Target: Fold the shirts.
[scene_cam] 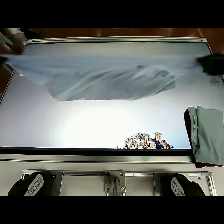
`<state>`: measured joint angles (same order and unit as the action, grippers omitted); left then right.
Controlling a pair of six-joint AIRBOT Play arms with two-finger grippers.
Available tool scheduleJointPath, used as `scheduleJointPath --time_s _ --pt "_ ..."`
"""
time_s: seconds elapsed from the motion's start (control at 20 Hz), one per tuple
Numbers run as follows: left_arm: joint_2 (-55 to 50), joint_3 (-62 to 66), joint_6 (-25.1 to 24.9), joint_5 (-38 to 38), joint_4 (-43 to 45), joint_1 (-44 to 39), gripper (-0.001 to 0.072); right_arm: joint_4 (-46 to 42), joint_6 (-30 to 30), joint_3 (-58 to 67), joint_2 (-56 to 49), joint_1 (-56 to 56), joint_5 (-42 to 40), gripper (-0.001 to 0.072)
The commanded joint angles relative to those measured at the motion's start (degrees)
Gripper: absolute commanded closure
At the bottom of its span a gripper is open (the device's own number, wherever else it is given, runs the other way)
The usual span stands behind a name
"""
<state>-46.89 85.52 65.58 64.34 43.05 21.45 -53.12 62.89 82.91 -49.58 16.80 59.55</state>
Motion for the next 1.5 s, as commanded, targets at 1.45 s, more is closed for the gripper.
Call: scheduleJointPath --time_s 1.45 --pt "-38.2 -11.5 10.2 -15.1 22.9 -17.6 0.0671 -19.2 20.9 -10.0 -39.0 -14.2 -30.2 0.0648"
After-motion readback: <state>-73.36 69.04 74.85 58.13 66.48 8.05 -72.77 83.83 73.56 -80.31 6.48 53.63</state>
